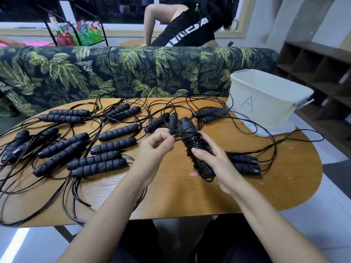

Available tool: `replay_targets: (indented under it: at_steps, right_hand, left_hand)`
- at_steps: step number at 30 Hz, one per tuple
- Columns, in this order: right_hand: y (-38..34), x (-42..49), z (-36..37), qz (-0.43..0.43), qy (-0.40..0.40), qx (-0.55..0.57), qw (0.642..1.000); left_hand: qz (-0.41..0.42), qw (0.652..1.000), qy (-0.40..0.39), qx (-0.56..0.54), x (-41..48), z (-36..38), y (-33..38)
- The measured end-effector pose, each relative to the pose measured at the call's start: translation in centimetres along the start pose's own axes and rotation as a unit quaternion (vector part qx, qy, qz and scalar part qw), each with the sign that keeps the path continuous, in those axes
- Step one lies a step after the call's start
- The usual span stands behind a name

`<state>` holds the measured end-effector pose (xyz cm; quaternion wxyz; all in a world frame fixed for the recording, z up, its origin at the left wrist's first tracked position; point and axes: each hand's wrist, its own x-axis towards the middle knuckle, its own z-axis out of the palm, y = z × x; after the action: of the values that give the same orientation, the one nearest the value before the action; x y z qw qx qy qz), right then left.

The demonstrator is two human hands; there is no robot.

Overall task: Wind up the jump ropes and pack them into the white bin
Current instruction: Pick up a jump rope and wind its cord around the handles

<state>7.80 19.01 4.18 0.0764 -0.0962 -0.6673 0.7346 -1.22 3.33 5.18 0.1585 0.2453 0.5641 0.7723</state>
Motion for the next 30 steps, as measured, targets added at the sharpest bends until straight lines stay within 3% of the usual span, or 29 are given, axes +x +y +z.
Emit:
replay_targets:
  at_steps: [6,11,16,18,19,20,23,25,26,30]
  right_hand:
    - [0.3,-0.7,0.3,0.060,-0.122,0.183,0.974]
    - [0.7,-0.6,0.1,0.081,-0.195,0.237,0.948]
    - [-0.5,-0.1,-0.5,0.103,-0.115,0.112,0.982]
    - [-1.3,-0.1,-0.4,0.064,-0.038,-0.051,0.996]
    - [-1.7,-0.2,0.0,0.015,-0.007,-0.160,0.987]
    - [-1.8,-0.3,0.6,-0.038,0.011,-0.271,0.962]
    - [-1.1,-0.4,2.5,-0.136,0.083,-0.531,0.832]
    - [-0.6,0.0,2.4,-0.174,0.138,-0.580,0.784]
    - [-0.2,0.2,2.1,-0.194,0.149,-0.569,0.785]
    - [0.9,0.4,1.4,-0.220,0.160,-0.470,0.840]
  left_hand:
    - [-0.185,0.963,0.010,-0.193,0.3,1.3,1.2]
    - [-0.156,0.973,0.023,-0.167,0.2,2.2,1.2]
    - [-0.168,0.957,0.162,-0.174,0.6,2.9,0.7]
    - [-0.165,0.948,0.206,-0.178,0.7,3.0,0.4]
    - [-0.157,0.947,0.220,-0.175,0.7,3.2,0.1]
    - [-0.148,0.949,0.227,-0.162,0.7,3.5,-0.2]
    - [-0.130,0.959,0.223,-0.120,0.7,4.5,-0.5]
    - [-0.120,0.967,0.190,-0.121,0.6,4.4,-0.3]
    - [-0.120,0.973,0.159,-0.120,0.5,4.1,-0.2]
    - [-0.117,0.990,0.041,-0.061,0.6,1.8,0.2]
